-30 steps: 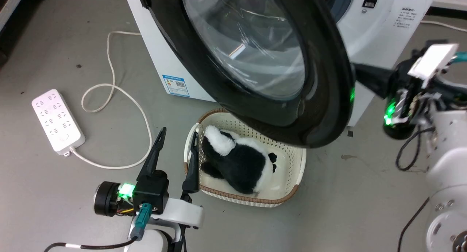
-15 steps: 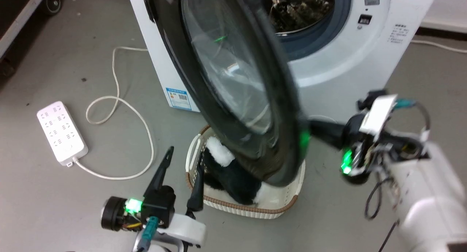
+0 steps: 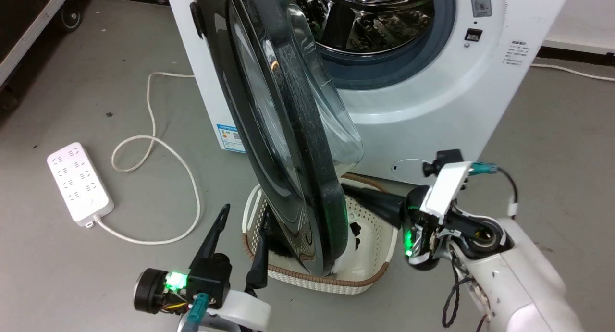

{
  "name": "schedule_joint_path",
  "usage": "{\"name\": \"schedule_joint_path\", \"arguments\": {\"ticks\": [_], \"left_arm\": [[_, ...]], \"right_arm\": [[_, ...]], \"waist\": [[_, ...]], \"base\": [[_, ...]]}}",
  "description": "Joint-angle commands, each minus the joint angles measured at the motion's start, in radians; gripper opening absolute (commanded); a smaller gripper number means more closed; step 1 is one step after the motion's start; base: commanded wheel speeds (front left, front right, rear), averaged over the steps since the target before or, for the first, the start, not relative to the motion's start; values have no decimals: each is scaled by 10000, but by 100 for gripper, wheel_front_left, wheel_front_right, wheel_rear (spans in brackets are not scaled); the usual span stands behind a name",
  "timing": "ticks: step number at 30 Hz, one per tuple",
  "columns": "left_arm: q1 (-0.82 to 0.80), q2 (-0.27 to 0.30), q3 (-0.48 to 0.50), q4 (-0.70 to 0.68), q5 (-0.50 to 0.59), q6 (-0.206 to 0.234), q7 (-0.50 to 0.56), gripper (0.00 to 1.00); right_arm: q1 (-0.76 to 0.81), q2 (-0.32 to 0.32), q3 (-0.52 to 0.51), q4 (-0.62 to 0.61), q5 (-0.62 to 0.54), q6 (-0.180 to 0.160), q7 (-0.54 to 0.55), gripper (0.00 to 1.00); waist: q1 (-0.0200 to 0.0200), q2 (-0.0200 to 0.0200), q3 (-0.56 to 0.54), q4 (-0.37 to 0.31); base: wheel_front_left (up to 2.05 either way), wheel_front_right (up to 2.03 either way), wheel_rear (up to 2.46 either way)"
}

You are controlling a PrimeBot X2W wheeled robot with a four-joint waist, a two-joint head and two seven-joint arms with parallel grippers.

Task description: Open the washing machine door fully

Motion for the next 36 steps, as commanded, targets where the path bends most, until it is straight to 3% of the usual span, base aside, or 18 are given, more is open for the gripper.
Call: {"name": "schedule_joint_path", "arguments": {"ticks": [1,2,3,8,9,10,15,19,24,28,31,36], "left_arm": [[109,17,69,-45,-39,46,-55,100],[122,33,107,-50,-57,65,-55,100],[134,49,146,-58,-75,84,-55,100],[248,117,299,-127,-156,145,-55,100],[390,181,451,-182,-223,212,-55,100],[453,212,521,-202,-254,239,-55,100],[704,378,682,-215,-382,180,-55,100],[824,474,842,-282,-474,213,-55,100],[1016,537,964,-409,-569,240,-55,100],[1091,551,983,-391,-643,192,-55,100],[1151,513,934,-376,-650,189,-55,100],[1204,492,941,-320,-699,177,-55,100]], "right_arm": [[141,-99,-7,-78,-73,12,-170,0],[127,-244,-19,-198,-252,12,-482,67],[129,-440,24,-372,-544,12,-811,100],[595,-1480,98,-1920,-2399,12,-2931,100],[1067,-2210,242,-2926,-4142,12,-4600,100],[1230,-2508,441,-3270,-4957,12,-5182,100],[2297,-3262,531,-4492,-7803,12,-7693,100],[3338,-3617,47,-5282,-10271,12,-9006,100],[5013,-2984,-1524,-6297,-13617,12,-9529,100],[6324,-1483,-2466,-7103,-15608,12,-9556,100],[7026,-598,-2859,-7328,-16329,12,-9547,100],[7472,-70,-3323,-7443,-16638,12,-9605,100]], "waist": [[0,0,-31,-42],[0,0,-68,-86],[0,0,-102,-132],[0,0,-350,-438],[0,0,-550,-750],[0,0,-628,-884],[0,0,-937,-1346],[0,0,-1032,-1640],[0,0,-1061,-1896],[0,0,-1032,-1989],[0,0,-1023,-2010],[0,0,-952,-2036]], "base": [[0,0,0],[0,0,0],[0,0,0],[0,0,0],[0,0,0],[0,0,0],[0,0,0],[0,0,0],[0,0,0],[0,0,0],[0,0,0],[0,0,0]]}}
